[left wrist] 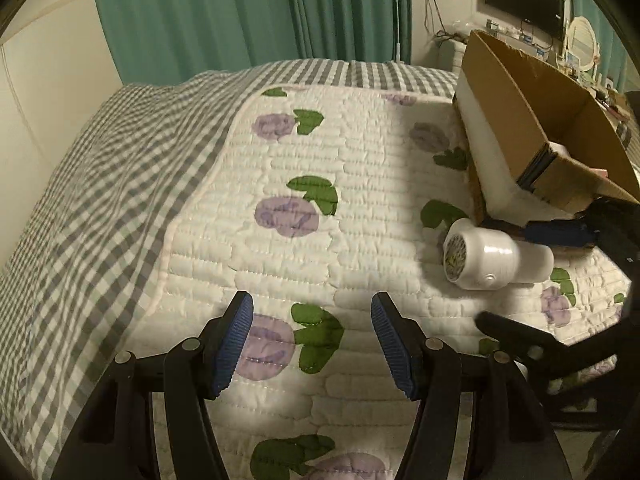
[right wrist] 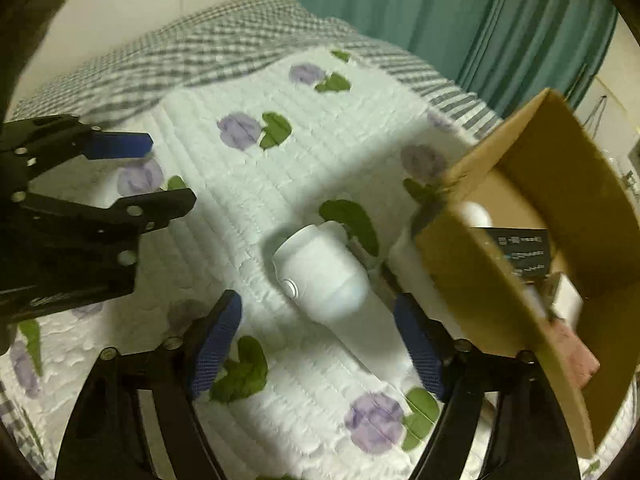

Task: Organize rigid objects
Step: 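Grasp the white cylindrical bottle with the right gripper, then lower the white bottle into the box and open the right gripper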

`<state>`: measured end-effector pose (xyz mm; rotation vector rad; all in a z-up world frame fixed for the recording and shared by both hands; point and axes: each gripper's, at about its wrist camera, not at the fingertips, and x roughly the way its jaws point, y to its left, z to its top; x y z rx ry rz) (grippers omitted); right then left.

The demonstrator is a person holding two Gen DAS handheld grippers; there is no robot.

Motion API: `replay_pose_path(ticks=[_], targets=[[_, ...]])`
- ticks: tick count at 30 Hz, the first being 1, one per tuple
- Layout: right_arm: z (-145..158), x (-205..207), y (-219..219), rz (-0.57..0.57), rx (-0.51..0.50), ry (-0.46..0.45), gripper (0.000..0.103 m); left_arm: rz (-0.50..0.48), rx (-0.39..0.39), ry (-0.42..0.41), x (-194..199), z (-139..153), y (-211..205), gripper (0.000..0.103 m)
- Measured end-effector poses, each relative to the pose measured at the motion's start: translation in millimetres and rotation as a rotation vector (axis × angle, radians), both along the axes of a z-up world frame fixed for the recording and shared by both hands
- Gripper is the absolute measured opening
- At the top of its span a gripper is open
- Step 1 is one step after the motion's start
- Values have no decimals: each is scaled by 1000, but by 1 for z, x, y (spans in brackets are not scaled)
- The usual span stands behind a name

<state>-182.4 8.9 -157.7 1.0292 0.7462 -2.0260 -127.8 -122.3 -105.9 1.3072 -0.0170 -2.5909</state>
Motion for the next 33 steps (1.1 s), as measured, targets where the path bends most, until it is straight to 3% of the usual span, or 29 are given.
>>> replay_pose_path(ticks=[7,13,17,25,28,33], targets=[[-28,-3,-16,-15,82,60,72,12,7,-11,0,-4,-5,64],[-10,-6,1,-114,0,18,52,-3,7,12,3,8,-2,64],[14,14,22,-145,-63,-13,52,-51,8,40,9,23,12,64],[101,45,80,-231,-169,74,52,-156,12,148,27,74,53,64],[139,41,107,-277,-207,127,52,-192,9,196,28,96,73,64],[177,17,139,-358,-249,180,52,-250,17,272,8,124,108,64]])
